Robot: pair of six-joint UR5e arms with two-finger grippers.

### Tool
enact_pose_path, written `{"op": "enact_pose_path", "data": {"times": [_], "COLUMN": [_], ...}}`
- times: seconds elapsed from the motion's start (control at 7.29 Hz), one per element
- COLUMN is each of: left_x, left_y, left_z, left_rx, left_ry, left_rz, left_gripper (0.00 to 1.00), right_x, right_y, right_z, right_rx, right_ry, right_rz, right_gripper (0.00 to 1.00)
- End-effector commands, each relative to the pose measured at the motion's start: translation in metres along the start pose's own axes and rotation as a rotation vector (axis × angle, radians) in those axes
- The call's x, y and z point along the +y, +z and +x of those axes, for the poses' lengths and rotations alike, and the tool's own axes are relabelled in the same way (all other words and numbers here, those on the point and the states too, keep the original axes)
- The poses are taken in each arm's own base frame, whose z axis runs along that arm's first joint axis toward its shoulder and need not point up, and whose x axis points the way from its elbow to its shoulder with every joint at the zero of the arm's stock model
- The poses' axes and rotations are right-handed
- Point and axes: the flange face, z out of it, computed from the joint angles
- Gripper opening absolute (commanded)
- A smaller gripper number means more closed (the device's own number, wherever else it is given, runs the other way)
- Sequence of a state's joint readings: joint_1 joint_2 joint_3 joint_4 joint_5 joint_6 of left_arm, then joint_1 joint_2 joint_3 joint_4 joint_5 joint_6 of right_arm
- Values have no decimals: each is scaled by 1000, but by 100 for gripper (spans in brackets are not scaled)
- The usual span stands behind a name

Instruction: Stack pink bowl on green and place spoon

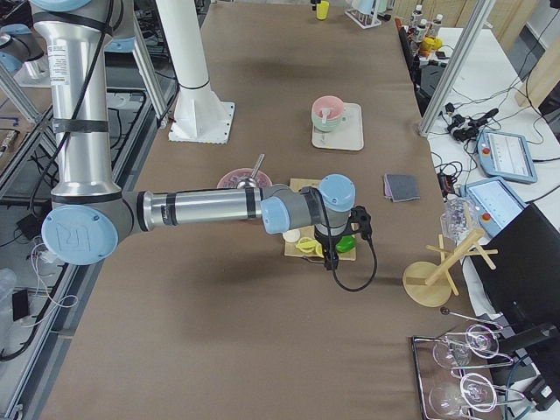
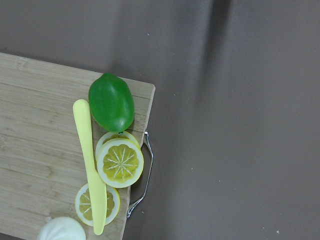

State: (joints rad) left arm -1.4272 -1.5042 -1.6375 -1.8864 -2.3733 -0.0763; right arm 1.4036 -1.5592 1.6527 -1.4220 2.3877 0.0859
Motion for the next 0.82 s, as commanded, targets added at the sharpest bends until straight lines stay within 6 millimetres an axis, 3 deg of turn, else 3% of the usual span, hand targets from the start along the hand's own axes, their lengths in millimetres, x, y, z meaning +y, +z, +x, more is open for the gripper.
{"op": "enact_pose_path", "data": {"times": [0.0, 0.69], "left_x": [-1, 4], "left_y": [5, 6], "left_z": [-5, -7], "left_rx": [-2, -4], "left_ry": [-59, -61], "left_rz": [-9, -12], "left_gripper": [98, 98], "right_x": [-4, -16], "right_y": [2, 1], "right_z": [1, -3], "right_rx": [6, 9], "right_ry": [-1, -10], "right_rz": [-3, 4], "right_gripper": [100, 100]}}
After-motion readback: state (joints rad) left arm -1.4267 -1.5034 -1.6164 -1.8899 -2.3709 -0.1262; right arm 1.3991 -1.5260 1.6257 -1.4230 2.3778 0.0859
